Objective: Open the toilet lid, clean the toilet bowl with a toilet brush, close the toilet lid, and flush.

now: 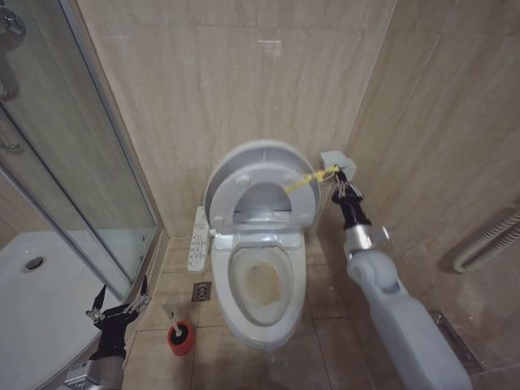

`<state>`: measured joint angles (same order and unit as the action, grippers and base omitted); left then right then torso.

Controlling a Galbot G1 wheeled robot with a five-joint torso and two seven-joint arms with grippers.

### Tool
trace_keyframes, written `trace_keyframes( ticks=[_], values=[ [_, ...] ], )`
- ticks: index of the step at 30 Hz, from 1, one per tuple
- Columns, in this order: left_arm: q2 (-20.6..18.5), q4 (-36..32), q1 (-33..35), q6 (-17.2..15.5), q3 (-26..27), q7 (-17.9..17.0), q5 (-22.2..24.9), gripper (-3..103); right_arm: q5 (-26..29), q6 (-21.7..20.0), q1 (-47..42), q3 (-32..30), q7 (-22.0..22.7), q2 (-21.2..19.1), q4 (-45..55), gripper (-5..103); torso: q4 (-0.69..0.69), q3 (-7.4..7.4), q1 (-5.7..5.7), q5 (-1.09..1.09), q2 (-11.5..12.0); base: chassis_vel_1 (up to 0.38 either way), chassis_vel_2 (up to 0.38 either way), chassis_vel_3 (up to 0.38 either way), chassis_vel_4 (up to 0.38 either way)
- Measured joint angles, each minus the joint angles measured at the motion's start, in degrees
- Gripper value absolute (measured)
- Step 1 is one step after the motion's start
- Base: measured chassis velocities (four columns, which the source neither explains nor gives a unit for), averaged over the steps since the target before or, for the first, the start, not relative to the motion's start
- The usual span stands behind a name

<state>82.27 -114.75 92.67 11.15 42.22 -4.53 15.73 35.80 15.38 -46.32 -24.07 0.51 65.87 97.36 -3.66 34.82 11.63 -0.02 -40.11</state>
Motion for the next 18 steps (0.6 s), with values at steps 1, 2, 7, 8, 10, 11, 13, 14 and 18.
trace_keyframes(
  ticks=[1,2,7,8,10,11,13,14,18],
  values=[
    [0.05,0.17,-0.2,0.02,0.05,0.01,-0.05,100,-0.06,0.15,4.15,1.02,-0.4,0.04,-4.23,0,0.0,0.0,0.0,0.0,0.0,0.0,0.0,0.0,0.0],
    [0.09,0.2,-0.31,0.02,0.06,0.02,-0.05,100,-0.11,0.16,6.33,1.7,-0.62,0.17,-6.58,0,0.0,0.0,0.0,-0.01,0.0,0.0,0.0,0.0,0.0],
    [0.19,0.24,-0.54,0.02,0.08,0.04,-0.05,100,-0.6,0.19,11.41,3.09,-1.96,1.1,-13.2,0,0.0,0.0,0.01,0.0,0.0,0.0,0.0,0.0,0.0],
    [0.2,0.3,-0.6,0.03,0.11,0.05,-0.05,100,-0.85,0.23,12.57,3.32,-2.27,1.53,-14.98,0,-0.01,0.0,0.0,-0.01,0.0,0.0,0.0,0.0,0.0],
    [0.17,0.64,-0.99,0.05,0.31,0.05,0.04,100,-1.95,0.23,15.22,4.05,-2.35,2.58,-19.69,0,0.0,0.0,0.0,0.0,0.0,0.0,0.0,0.0,0.0],
    [0.14,0.74,-1.12,0.06,0.34,0.05,0.08,100,-2.69,0.21,15.88,4.26,-2.25,2.88,-20.96,0,0.0,0.0,0.0,0.0,0.0,0.0,0.0,0.0,0.0],
    [0.09,0.84,-1.27,0.06,0.39,0.05,0.13,100,-3.55,0.24,16.54,4.37,-2.19,3.23,-22.18,0,0.0,0.0,0.0,0.0,0.0,0.0,0.0,0.0,0.0],
    [-0.01,1.05,-1.48,0.07,0.44,0.05,0.22,100,-4.76,0.3,17.78,4.4,-2.14,3.96,-24.32,0,0.0,-0.01,0.0,0.0,0.0,0.0,0.0,0.0,0.0],
    [-0.28,1.63,-1.93,0.1,0.48,0.05,0.33,100,-6.28,0.34,20.7,4.42,-2.07,5.35,-28.77,0,0.01,-0.01,-0.01,0.01,-0.01,0.0,0.0,0.0,0.0]
  ],
)
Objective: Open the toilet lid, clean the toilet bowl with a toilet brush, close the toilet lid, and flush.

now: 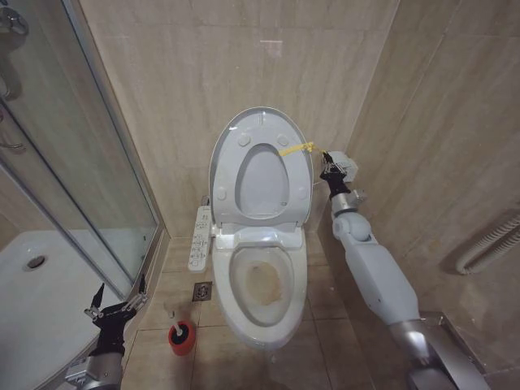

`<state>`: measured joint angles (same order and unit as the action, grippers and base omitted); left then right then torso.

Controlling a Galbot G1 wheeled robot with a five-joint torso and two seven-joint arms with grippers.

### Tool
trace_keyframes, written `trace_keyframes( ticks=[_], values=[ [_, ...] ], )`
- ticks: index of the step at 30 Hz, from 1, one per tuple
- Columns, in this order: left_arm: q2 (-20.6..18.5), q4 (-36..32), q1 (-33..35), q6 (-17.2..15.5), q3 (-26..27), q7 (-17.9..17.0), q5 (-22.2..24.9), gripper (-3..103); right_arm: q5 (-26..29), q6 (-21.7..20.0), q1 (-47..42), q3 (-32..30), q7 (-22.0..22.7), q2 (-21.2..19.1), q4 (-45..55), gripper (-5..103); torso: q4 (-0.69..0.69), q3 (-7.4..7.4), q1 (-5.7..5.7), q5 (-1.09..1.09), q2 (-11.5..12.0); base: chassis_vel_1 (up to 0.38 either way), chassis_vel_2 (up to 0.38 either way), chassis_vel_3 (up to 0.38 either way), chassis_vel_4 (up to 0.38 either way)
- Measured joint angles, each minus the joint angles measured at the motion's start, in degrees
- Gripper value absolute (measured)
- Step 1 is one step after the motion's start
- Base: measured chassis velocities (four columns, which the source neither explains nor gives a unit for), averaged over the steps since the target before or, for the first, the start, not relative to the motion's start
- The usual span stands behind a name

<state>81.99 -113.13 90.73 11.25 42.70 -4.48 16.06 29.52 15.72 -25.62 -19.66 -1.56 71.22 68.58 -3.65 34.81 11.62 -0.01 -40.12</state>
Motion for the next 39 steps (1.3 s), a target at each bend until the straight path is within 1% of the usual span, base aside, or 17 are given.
trace_keyframes(
  ticks=[5,8,15,19,20,22,23,24,25,26,27,30,31,32,33,34,39],
  values=[
    [-0.23,0.63,-0.81,0.02,0.02,0.0,0.35,100,-1.31,0.03,3.99,0.14,0.07,1.2,-5.5,0,0.01,0.0,0.0,0.01,0.0,0.0,0.0,0.0,0.0],
    [-0.47,0.89,-1.08,0.02,0.06,0.01,0.68,100,-1.44,-0.29,4.37,0.14,0.23,1.26,-5.73,0,0.0,0.0,0.0,-0.01,0.0,0.0,0.0,0.0,0.0],
    [-0.92,1.67,-1.76,0.36,0.05,0.02,1.02,100,-1.56,-1.04,3.18,0.16,0.27,0.58,-3.99,0,-0.02,0.0,0.0,-0.02,0.0,0.0,0.0,0.0,0.0],
    [-0.87,1.68,-2.06,0.36,-0.29,0.04,1.03,100,0.03,-1.62,-0.32,0.13,-0.4,-0.51,0.54,0,-0.06,0.01,0.01,-0.04,0.01,0.0,0.0,0.0,0.0],
    [-0.87,1.67,-2.11,0.35,-0.32,0.04,1.02,100,0.36,-1.64,-1.23,0.12,-0.56,-0.87,1.73,20,-0.06,0.01,0.01,-0.04,0.01,0.0,0.0,0.0,0.0],
    [-0.87,1.67,-2.11,0.35,-0.32,0.04,1.02,100,0.36,-1.64,-1.23,0.12,-0.56,-0.87,1.73,20,-0.06,0.01,0.01,-0.04,0.01,0.0,0.0,0.0,0.0],
    [-0.87,1.67,-2.18,0.34,-0.4,0.05,1.01,100,1.12,-1.73,-2.94,0.06,-0.66,-1.59,3.94,20,-0.08,0.01,0.01,-0.04,0.01,0.0,0.0,0.0,0.0],
    [-0.81,1.65,-2.1,0.3,-0.6,0.05,0.98,100,3.44,-2.18,-7.01,-0.37,-0.6,-3.3,9.93,20,-0.09,0.02,0.02,-0.05,0.01,0.0,0.0,0.0,0.0],
    [-0.79,1.51,-2.01,0.28,-0.67,0.05,0.96,100,4.71,-2.36,-9.35,-0.78,-0.52,-4.16,13.61,47,-0.07,0.01,0.02,-0.03,0.01,0.0,0.0,0.0,0.0],
    [-0.79,1.35,-1.93,0.27,-0.68,0.05,0.95,100,5.5,-2.47,-11.46,-1.22,-0.37,-4.87,16.83,47,-0.08,0.01,0.02,-0.03,0.01,0.0,0.0,0.0,0.0],
    [-0.79,1.35,-1.93,0.27,-0.68,0.05,0.95,100,5.5,-2.47,-11.46,-1.22,-0.37,-4.87,16.83,47,-0.08,0.01,0.02,-0.03,0.01,0.0,0.0,0.0,0.0],
    [-0.75,0.85,-1.57,0.26,-0.7,0.04,0.94,100,6.38,-2.61,-15.6,-2.08,0.01,-6.13,22.38,47,-0.05,0.01,0.01,-0.02,0.01,0.0,0.0,0.0,0.0],
    [-0.75,0.85,-1.57,0.26,-0.7,0.04,0.94,100,6.38,-2.61,-15.6,-2.08,0.01,-6.13,22.38,47,-0.05,0.01,0.01,-0.02,0.01,0.0,0.0,0.0,0.0],
    [-0.66,0.51,-1.25,0.25,-0.73,0.04,0.93,100,6.79,-2.62,-17.88,-2.45,0.36,-6.76,25.15,47,-0.04,0.01,0.01,-0.02,0.01,0.0,0.0,0.0,0.0],
    [-0.58,0.25,-1.02,0.25,-0.74,0.04,0.93,100,6.94,-2.56,-19.14,-2.63,0.5,-7.09,26.52,74,-0.03,0.01,0.01,-0.02,0.01,0.0,0.0,0.0,0.0],
    [-0.48,-0.3,-0.61,0.25,-0.74,0.03,0.93,100,7.03,-2.01,-21.58,-2.97,0.54,-7.64,28.63,74,-0.03,0.01,0.01,-0.02,0.01,0.0,0.0,0.0,0.0],
    [-0.46,-1.48,0.26,0.22,-0.67,0.03,0.94,100,7.11,-0.25,-26.24,-4.12,0.33,-8.33,32.36,74,-0.03,0.0,0.01,-0.02,0.01,0.0,0.0,0.0,0.0]
  ],
)
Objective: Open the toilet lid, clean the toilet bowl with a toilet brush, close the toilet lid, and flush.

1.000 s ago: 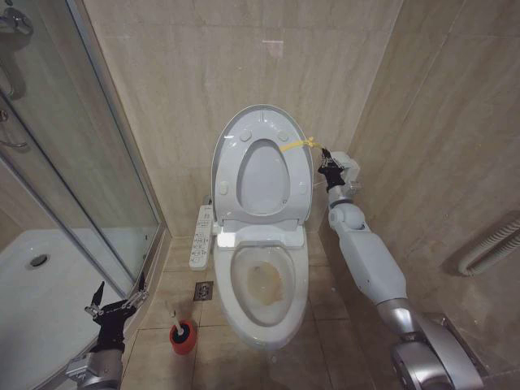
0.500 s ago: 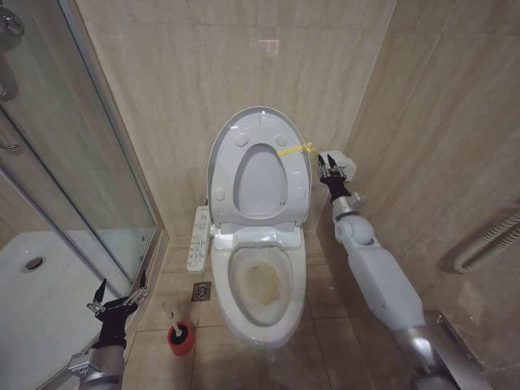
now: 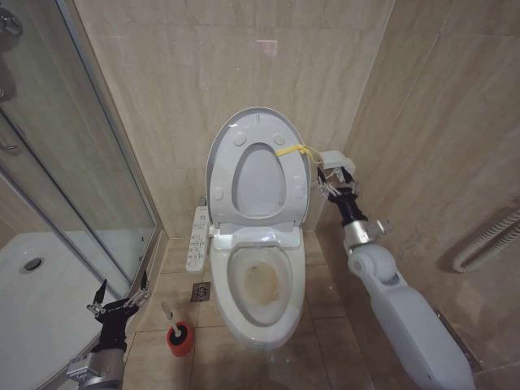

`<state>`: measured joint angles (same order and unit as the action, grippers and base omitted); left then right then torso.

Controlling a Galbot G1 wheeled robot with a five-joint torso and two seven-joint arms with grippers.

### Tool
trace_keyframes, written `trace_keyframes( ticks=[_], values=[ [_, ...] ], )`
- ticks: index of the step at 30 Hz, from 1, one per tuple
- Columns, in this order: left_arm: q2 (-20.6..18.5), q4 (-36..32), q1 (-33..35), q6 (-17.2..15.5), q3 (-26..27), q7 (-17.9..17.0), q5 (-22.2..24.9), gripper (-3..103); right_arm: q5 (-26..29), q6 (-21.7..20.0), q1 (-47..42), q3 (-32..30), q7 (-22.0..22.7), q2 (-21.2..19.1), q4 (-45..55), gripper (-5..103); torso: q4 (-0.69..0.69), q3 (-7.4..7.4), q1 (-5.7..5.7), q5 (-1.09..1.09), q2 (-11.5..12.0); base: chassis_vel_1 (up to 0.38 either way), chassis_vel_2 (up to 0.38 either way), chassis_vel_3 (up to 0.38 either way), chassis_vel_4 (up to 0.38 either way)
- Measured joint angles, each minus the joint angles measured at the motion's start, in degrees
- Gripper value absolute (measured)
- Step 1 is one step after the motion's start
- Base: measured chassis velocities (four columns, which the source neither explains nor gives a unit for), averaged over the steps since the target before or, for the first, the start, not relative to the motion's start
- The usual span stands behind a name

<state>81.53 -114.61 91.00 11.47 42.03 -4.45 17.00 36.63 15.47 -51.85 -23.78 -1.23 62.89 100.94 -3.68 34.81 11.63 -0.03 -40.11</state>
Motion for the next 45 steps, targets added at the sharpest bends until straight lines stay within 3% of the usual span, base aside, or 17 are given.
trace_keyframes(
  ticks=[1,13,15,19,22,26,31,35,39,43,45],
  values=[
    [-0.04,-0.39,0.27,-0.01,0.04,0.0,0.02,100,0.2,0.34,-1.32,-0.4,-0.01,-0.03,1.22,99,0.0,0.0,0.0,0.0,0.0,0.0,0.0,0.0,0.0],
    [-0.5,-3.07,1.8,-0.07,-0.33,0.02,0.25,100,0.36,-1.54,-18.71,-6.09,1.05,1.13,17.42,100,0.0,-0.01,0.0,0.01,-0.01,0.0,0.0,0.0,0.0],
    [-0.58,-3.11,1.5,-0.07,-0.77,0.02,0.29,100,-0.42,-2.22,-25.31,-8.36,1.49,2.88,21.25,100,0.0,-0.01,-0.01,0.01,-0.01,0.0,0.0,0.0,0.0],
    [-0.57,-3.1,1.07,-0.08,-1.29,0.03,0.3,100,-1.06,-2.71,-29.43,-9.88,2.1,4.45,24.03,100,-0.01,-0.01,-0.01,0.01,-0.01,0.0,0.0,0.0,0.0],
    [-0.16,-2.73,0.27,-0.03,-2.67,0.07,0.27,100,-2.61,-3.38,-37.37,-11.68,3.55,8.9,30.36,100,0.0,-0.01,-0.01,0.01,-0.01,0.0,0.0,0.0,0.0],
    [0.06,-2.55,0.15,0.36,-3.68,0.3,0.18,100,-2.86,-3.97,-42.28,-10.97,4.43,13.28,34.91,100,-0.01,-0.01,-0.01,0.03,-0.01,0.0,0.0,0.0,0.0],
    [-0.53,-3.21,0.41,0.76,-3.82,0.91,0.35,100,-6.37,-3.34,-43.55,-10.21,3.51,15.46,35.24,100,0.0,-0.01,-0.01,0.02,-0.01,0.0,0.0,0.0,0.0],
    [-1.55,-3.63,1.03,2.78,-2.99,2.76,1.26,100,-12.83,-0.87,-43.69,-11.06,0.78,16.03,33.05,100,0.01,0.0,-0.01,0.02,-0.01,0.0,0.0,0.0,0.0],
    [-3.88,-4.45,2.24,6.52,-0.92,7.45,2.74,100,-19.9,4.65,-44.34,-12.88,-4.31,15.51,27.7,100,0.01,0.0,-0.01,0.01,-0.01,0.0,0.0,0.0,0.0],
    [-5.53,-3.85,2.25,7.99,0.47,9.89,3.76,100,-20.75,7.35,-44.18,-13.41,-7.53,15.16,24.78,100,0.0,0.0,-0.01,0.0,-0.01,0.0,0.0,0.0,0.0],
    [-7.0,-1.93,2.34,10.4,1.96,12.9,4.81,100,-21.09,8.85,-44.11,-13.34,-8.93,15.55,22.89,100,0.0,0.0,0.0,0.01,-0.01,0.0,0.0,0.0,0.0]
  ],
)
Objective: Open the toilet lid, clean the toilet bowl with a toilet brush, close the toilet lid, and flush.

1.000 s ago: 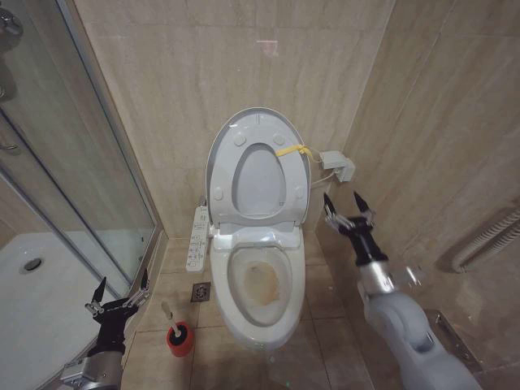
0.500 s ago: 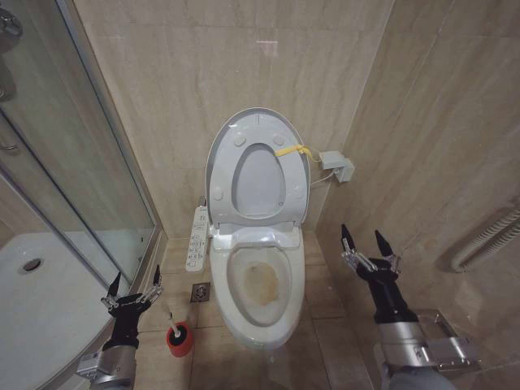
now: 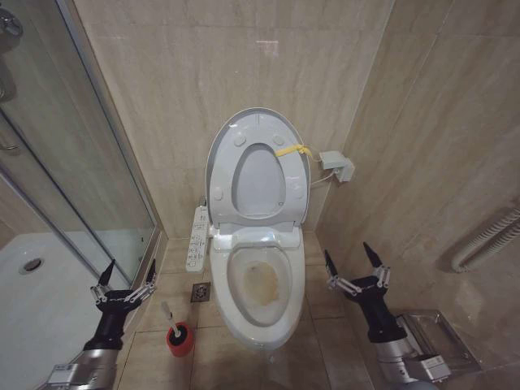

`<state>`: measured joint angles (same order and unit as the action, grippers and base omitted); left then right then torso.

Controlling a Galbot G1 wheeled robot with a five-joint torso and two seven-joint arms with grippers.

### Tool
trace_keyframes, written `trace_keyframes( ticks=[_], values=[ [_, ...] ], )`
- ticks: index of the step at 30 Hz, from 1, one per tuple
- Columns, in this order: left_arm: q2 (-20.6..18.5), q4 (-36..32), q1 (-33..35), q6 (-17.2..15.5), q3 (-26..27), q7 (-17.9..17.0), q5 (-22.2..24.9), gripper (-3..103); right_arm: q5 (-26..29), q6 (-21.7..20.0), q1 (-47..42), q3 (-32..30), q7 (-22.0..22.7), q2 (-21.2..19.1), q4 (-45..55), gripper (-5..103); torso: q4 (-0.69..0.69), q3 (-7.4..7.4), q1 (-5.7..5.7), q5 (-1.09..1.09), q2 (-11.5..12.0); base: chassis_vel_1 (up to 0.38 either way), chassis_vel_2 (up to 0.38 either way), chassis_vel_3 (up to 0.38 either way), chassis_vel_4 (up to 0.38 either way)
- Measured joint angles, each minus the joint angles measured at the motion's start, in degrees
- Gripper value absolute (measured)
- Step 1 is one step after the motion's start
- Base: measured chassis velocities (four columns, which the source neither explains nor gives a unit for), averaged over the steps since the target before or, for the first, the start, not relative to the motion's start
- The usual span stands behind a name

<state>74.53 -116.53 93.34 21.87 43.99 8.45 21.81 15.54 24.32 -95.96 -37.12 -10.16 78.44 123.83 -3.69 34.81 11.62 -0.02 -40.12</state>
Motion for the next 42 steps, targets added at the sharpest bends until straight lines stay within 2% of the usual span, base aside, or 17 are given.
trace_keyframes(
  ticks=[1,2,3,4,5,7,10,12,14,17,18,20,23,24,27,34,42],
  values=[
    [-0.47,1.0,0.41,1.54,0.41,1.9,0.59,100,-0.19,0.54,0.01,0.32,-0.15,0.48,-0.86,100,0.0,0.0,0.0,0.0,0.0,0.0,0.0,0.0,0.0],
    [-0.47,1.0,0.41,1.54,0.41,1.9,0.59,100,-0.19,0.54,0.01,0.32,-0.15,0.48,-0.86,100,0.0,0.0,0.0,0.0,0.0,0.0,0.0,0.0,0.0],
    [-0.62,1.78,0.68,2.6,0.61,3.53,0.89,100,-0.4,0.92,0.05,0.54,-0.18,0.85,-1.46,100,0.0,0.0,0.0,-0.01,0.0,0.0,0.0,0.0,0.0],
    [-0.67,2.55,0.81,3.77,0.76,5.24,0.99,100,-0.67,1.29,0.11,0.73,-0.19,1.28,-2.01,100,0.02,0.0,0.0,0.0,0.0,0.0,0.0,0.0,0.0],
    [-0.62,5.26,0.54,6.37,0.98,8.43,0.94,100,-1.01,1.85,0.3,1.14,-0.21,2.08,-2.89,100,0.01,0.0,0.0,-0.02,0.0,0.0,0.0,0.0,0.0],
    [-0.46,7.14,0.1,7.54,0.98,9.53,0.78,100,-1.08,2.06,0.37,1.4,-0.21,2.46,-3.21,100,0.02,0.0,0.0,0.0,0.0,0.0,0.0,0.0,0.0],
    [0.06,14.99,-2.79,9.7,0.32,11.99,0.55,100,-1.11,2.45,0.54,1.91,-0.39,3.22,-3.69,100,0.01,0.0,0.0,0.0,0.0,0.0,0.0,0.0,0.0],
    [0.17,16.91,-3.81,10.03,0.0,12.34,0.55,100,-1.11,2.51,0.57,1.97,-0.41,3.29,-3.78,100,0.02,0.0,0.0,0.01,0.0,0.0,0.0,0.0,0.0],
    [0.57,22.65,-7.72,10.43,-1.45,12.74,0.33,100,-1.04,2.63,0.62,2.1,-0.44,3.27,-4.11,100,0.01,0.0,0.0,0.01,0.01,0.0,0.0,0.0,0.0],
    [0.9,26.34,-10.24,10.44,-2.72,12.57,-0.22,100,-0.95,2.73,0.67,2.24,-0.47,3.18,-4.37,100,-0.02,0.0,0.01,0.0,0.0,0.0,0.0,0.0,0.0],
    [1.42,30.16,-12.41,9.99,-4.25,11.54,-1.14,100,-0.82,2.81,0.79,2.39,-0.55,3.09,-4.66,100,-0.02,0.0,0.01,0.0,0.01,0.0,0.0,0.0,0.0],
    [1.68,31.85,-13.23,9.57,-4.92,10.74,-1.53,100,-0.77,2.87,0.94,2.48,-0.59,3.07,-4.88,100,-0.01,0.0,0.01,0.0,0.01,0.0,0.0,0.0,0.0],
    [2.92,39.3,-15.93,8.72,-6.76,6.34,-4.02,100,-0.59,3.45,1.6,2.74,-0.82,2.87,-6.01,100,0.02,0.01,0.01,0.0,0.01,0.0,0.0,0.0,0.0],
    [2.92,39.3,-15.93,8.72,-6.76,6.34,-4.02,100,-0.59,3.45,1.6,2.74,-0.82,2.87,-6.01,100,0.02,0.01,0.01,0.0,0.01,0.0,0.0,0.0,0.0],
    [3.98,44.96,-17.88,8.95,-6.89,3.03,-6.43,100,-0.48,4.22,1.93,2.9,-0.94,2.66,-7.12,100,0.01,0.01,0.01,0.0,0.01,0.0,0.0,0.0,0.0],
    [4.6,49.22,-19.99,9.41,-6.59,1.58,-8.13,100,-0.44,4.96,2.11,3.37,-1.17,2.53,-8.18,100,0.01,0.0,0.01,0.0,0.01,0.0,0.0,0.0,0.0],
    [5.06,53.16,-22.65,10.02,-7.28,2.56,-8.78,100,-0.53,5.24,2.41,3.63,-1.4,2.49,-9.04,100,0.0,0.0,0.01,-0.01,0.01,0.0,0.0,0.0,0.0]
  ],
)
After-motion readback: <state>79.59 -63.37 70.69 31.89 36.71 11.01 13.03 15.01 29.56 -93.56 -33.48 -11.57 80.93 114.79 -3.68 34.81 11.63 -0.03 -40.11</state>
